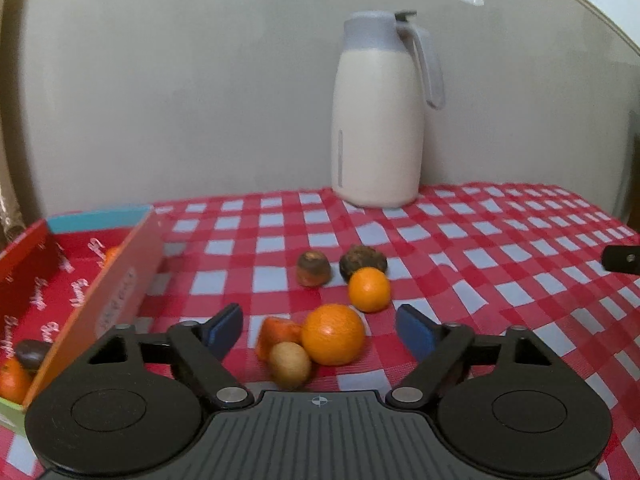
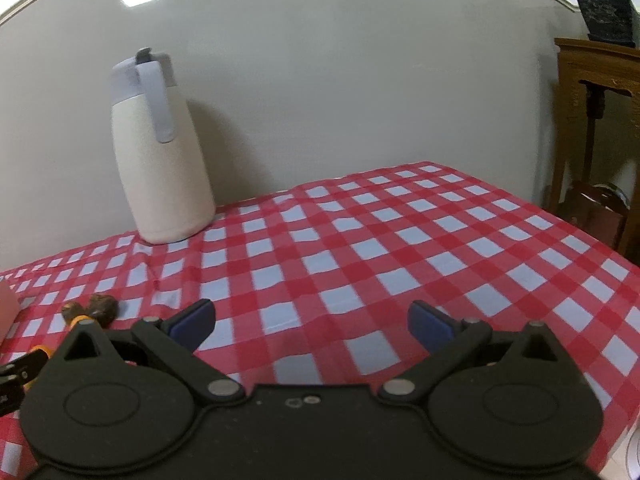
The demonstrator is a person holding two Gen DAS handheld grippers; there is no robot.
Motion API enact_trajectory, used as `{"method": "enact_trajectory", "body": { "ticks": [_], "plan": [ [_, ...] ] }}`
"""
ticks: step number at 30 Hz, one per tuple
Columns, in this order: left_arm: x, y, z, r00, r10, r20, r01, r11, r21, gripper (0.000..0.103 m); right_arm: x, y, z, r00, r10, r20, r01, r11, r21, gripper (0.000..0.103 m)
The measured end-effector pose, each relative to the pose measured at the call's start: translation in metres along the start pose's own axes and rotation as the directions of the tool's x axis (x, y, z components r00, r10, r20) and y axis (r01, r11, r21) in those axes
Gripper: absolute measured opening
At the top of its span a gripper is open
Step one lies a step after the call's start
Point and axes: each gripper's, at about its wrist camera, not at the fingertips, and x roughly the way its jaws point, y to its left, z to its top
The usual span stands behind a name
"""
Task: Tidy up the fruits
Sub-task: 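Lower the left gripper onto a large orange and grasp it, then carry the orange into the box and open the left gripper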
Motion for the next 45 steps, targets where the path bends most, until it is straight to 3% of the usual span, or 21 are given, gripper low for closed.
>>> {"method": "enact_trajectory", "body": {
  "ticks": [5,12,15,17,26,29,38,45],
  "plan": [
    [0.010,-0.007,-0.001,1.000,-0.002,-0.028,0.002,1.000,-0.002,0.065,0.001,-0.015,0.001,1.000,-0.019,-0.004,0.020,1.000,0.018,0.103],
    [0.014,-0.021,-0.002,0.999,0.031,-0.026,-0.029,0.996,0.079,0.065,0.002,-0.026,0.001,1.000,-0.029,-0.012,0.030,0.999,0.033,0.103],
    [0.012,-0.024,-0.001,0.999,0.012,-0.035,-0.009,0.996,0.085,0.062,0.001,-0.029,0.001,0.999,-0.031,-0.011,0.032,0.999,0.038,0.103],
    [0.009,-0.023,0.001,0.999,-0.010,-0.039,0.013,0.997,0.073,0.050,0.002,-0.028,0.001,0.999,-0.032,-0.013,0.032,0.999,0.039,0.103],
    [0.017,-0.026,-0.002,0.995,-0.053,-0.082,0.059,0.996,0.068,0.050,0.003,-0.026,-0.001,0.999,-0.037,-0.022,0.038,0.999,0.030,0.103],
    [0.019,-0.029,-0.004,0.993,-0.060,-0.098,0.067,0.995,0.069,0.039,0.005,-0.027,0.000,0.999,-0.037,-0.027,0.038,0.999,0.033,0.103],
    [0.009,-0.019,0.000,0.995,-0.068,-0.075,0.071,0.997,0.036,0.039,0.006,-0.023,0.000,0.999,-0.033,-0.031,0.034,0.999,0.038,0.103],
    [-0.017,0.010,0.012,1.000,-0.029,0.005,0.029,1.000,0.009,0.039,0.005,0.000,0.003,1.000,0.012,-0.029,-0.012,0.999,0.030,0.103]
  ]
}}
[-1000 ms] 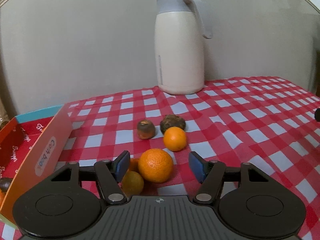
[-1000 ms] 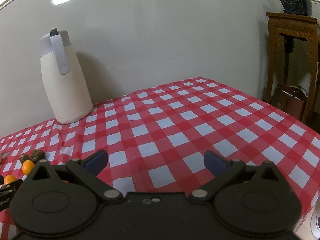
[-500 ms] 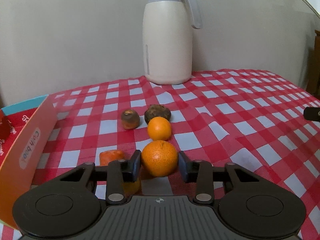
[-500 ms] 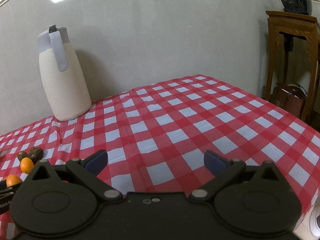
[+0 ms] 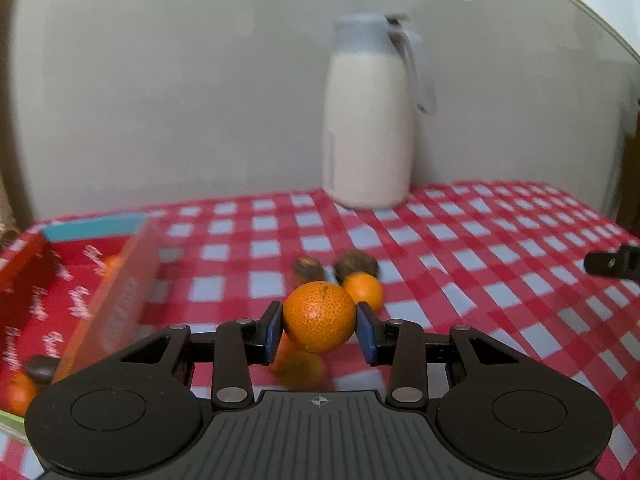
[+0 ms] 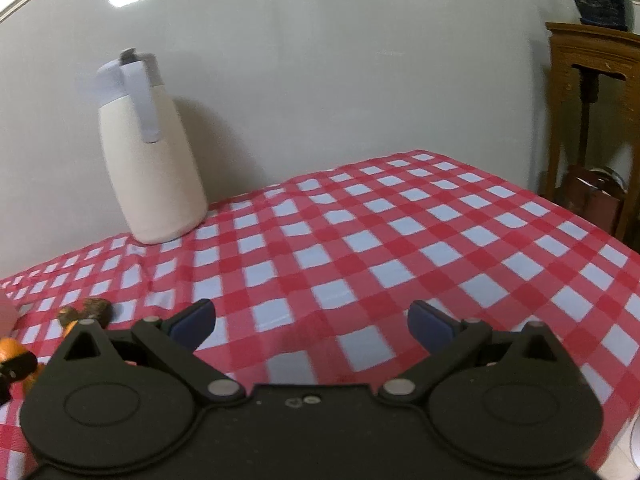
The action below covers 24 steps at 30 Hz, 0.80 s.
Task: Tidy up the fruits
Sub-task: 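Carry the orange into the box and open the left gripper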
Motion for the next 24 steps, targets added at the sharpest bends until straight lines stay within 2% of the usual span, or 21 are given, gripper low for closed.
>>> {"method": "enact_trajectory", "body": {
  "ticks": [8,16,21,22,23,24],
  "plan": [
    [-0.034,0.067,0.006,0.992,0.104,0.068,-0.100,0.993,-0.066,0.039,-0.006,0.045,-0.001,0.998,0.059,0.003,-0.059,0.997,-0.052,0.103],
    [-0.047,0.144,-0.007,0.970,0.240,0.036,-0.232,0.962,-0.144,0.039,-0.006,0.084,-0.011,0.995,0.097,-0.024,-0.099,0.990,-0.105,0.103],
    [-0.044,0.178,-0.018,0.959,0.283,-0.020,-0.281,0.936,-0.212,0.040,-0.008,0.101,-0.016,0.992,0.123,-0.031,-0.126,0.982,-0.140,0.103],
    [-0.044,0.181,-0.019,0.957,0.291,-0.022,-0.289,0.932,-0.218,0.042,-0.007,0.102,-0.017,0.990,0.136,-0.034,-0.140,0.981,-0.132,0.103],
    [-0.048,0.183,-0.020,0.956,0.293,-0.011,-0.288,0.931,-0.223,0.059,-0.008,0.103,-0.017,0.988,0.148,-0.035,-0.151,0.981,-0.121,0.103],
    [-0.051,0.182,-0.021,0.954,0.300,0.008,-0.291,0.930,-0.224,0.082,-0.008,0.103,-0.018,0.987,0.158,-0.036,-0.161,0.981,-0.110,0.103]
  ]
}}
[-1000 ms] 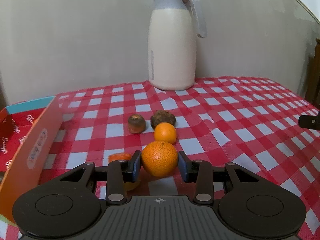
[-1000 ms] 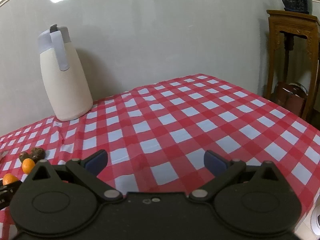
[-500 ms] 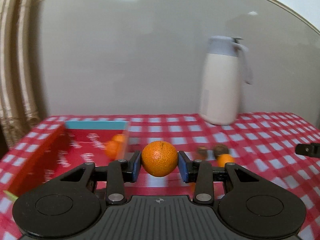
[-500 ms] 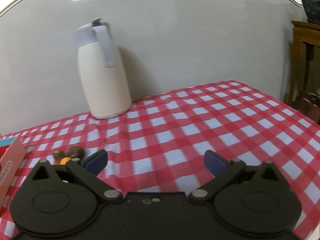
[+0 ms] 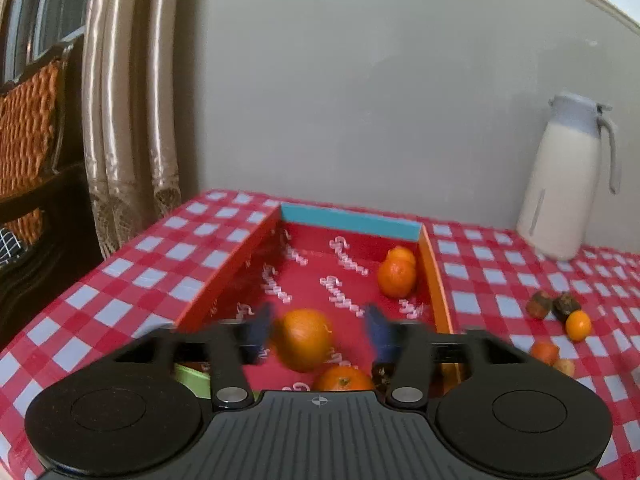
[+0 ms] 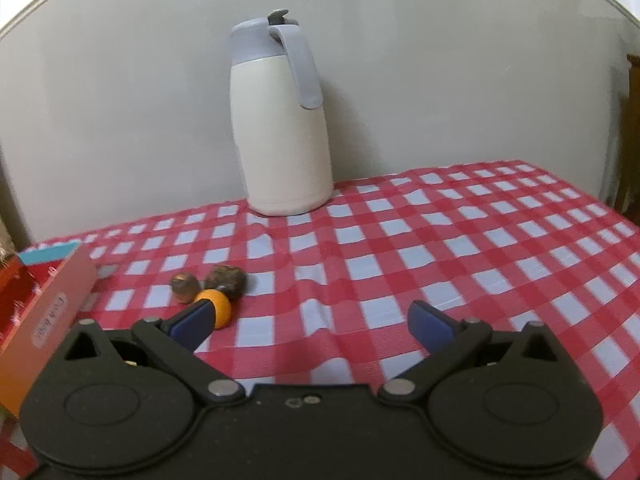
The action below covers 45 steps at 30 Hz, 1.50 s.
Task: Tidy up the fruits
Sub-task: 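Carry the orange into the box and open the left gripper, then move the right gripper to the pale yellow round fruit and grasp it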
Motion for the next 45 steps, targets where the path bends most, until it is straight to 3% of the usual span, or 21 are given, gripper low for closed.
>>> {"method": "enact_trajectory", "body": {
  "ticks": [3,10,19,25,32,36,40,45],
  "plan": [
    [-0.008,-0.002,0.000,0.998,0.023,0.056,-0.024,0.999,0.027,0.088,-0.001,0.001,0.000,1.000,0.025,0.005,-0.025,1.000,0.018,0.103],
    [-0.009,-0.005,0.002,0.998,0.025,0.052,-0.028,0.999,0.046,0.090,-0.003,-0.002,0.000,0.997,0.072,0.012,-0.072,0.996,0.060,0.103],
    [-0.014,-0.007,0.002,0.996,0.045,0.080,-0.050,0.997,0.061,0.102,0.002,0.001,-0.002,0.995,0.103,-0.019,-0.101,0.992,0.072,0.103],
    [-0.013,-0.003,0.002,0.996,0.053,0.073,-0.058,0.996,0.069,0.103,0.007,0.011,-0.007,0.991,0.126,-0.055,-0.124,0.991,0.041,0.103],
    [-0.012,0.008,0.001,0.998,0.050,0.049,-0.053,0.997,0.048,0.103,0.005,0.032,-0.010,0.992,0.120,-0.043,-0.123,0.989,-0.079,0.102],
    [-0.011,0.018,0.000,0.997,0.062,0.038,-0.063,0.997,0.034,0.103,0.008,0.048,-0.012,0.990,0.132,-0.054,-0.138,0.981,-0.134,0.089],
    [-0.012,0.029,-0.002,0.997,0.076,0.034,-0.077,0.997,0.025,0.103,0.012,0.067,-0.017,0.986,0.151,-0.069,-0.162,0.967,-0.199,0.087],
    [-0.012,0.043,-0.002,0.995,0.094,0.032,-0.094,0.995,0.012,0.103,0.019,0.088,-0.022,0.980,0.169,-0.101,-0.189,0.954,-0.232,0.073]
  ]
}}
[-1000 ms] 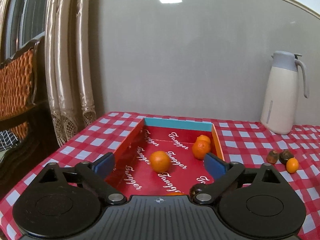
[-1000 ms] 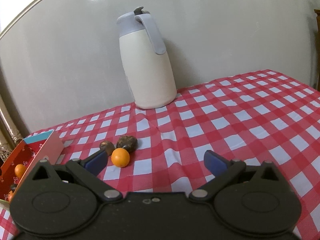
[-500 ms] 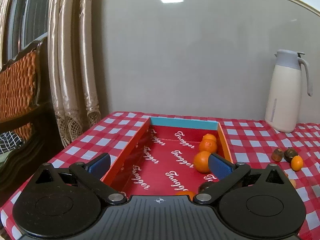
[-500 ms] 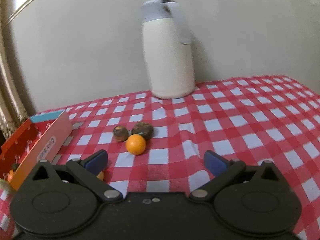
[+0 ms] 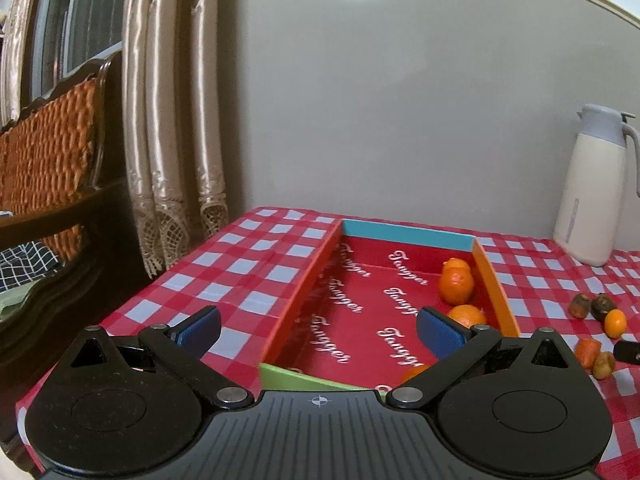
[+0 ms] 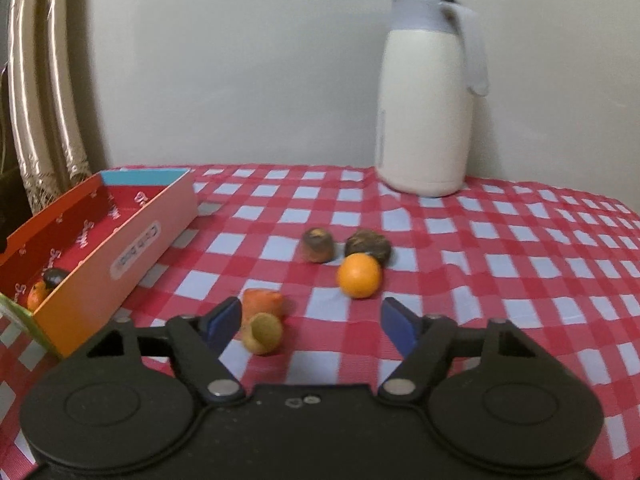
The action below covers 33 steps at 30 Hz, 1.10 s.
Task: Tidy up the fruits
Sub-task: 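Move the right gripper to the pale yellow round fruit and grasp it, then carry the pale yellow fruit into the box and open the right gripper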
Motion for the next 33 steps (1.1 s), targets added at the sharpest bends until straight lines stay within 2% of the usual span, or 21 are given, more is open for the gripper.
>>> {"method": "enact_trajectory", "body": {
  "ticks": [6,10,15,19,20,33],
  "plan": [
    [0.003,0.016,-0.002,1.000,0.021,-0.012,-0.021,1.000,-0.013,0.103,0.015,0.009,-0.005,0.999,0.015,-0.045,-0.015,1.000,0.000,0.057],
    [0.006,0.026,-0.002,0.999,0.029,-0.023,-0.030,0.999,-0.030,0.103,0.020,0.015,-0.006,0.999,0.012,-0.048,-0.013,1.000,-0.005,0.052],
    [0.007,0.031,-0.002,0.999,0.030,-0.028,-0.031,0.999,-0.043,0.103,0.025,0.020,-0.007,0.998,0.012,-0.068,-0.012,1.000,-0.012,0.039],
    [0.007,0.031,-0.003,0.999,0.026,-0.030,-0.027,0.999,-0.037,0.103,0.027,0.022,-0.008,0.997,0.000,-0.075,-0.002,1.000,-0.026,0.034],
    [0.007,0.030,-0.003,0.999,0.026,-0.029,-0.027,0.999,-0.038,0.103,0.027,0.022,-0.008,0.997,0.001,-0.075,-0.003,1.000,-0.026,0.026],
    [0.007,0.028,-0.004,0.999,0.027,-0.030,-0.028,0.999,-0.031,0.103,0.018,0.017,-0.006,0.999,0.021,-0.043,-0.021,1.000,-0.011,0.026]
  ]
}}
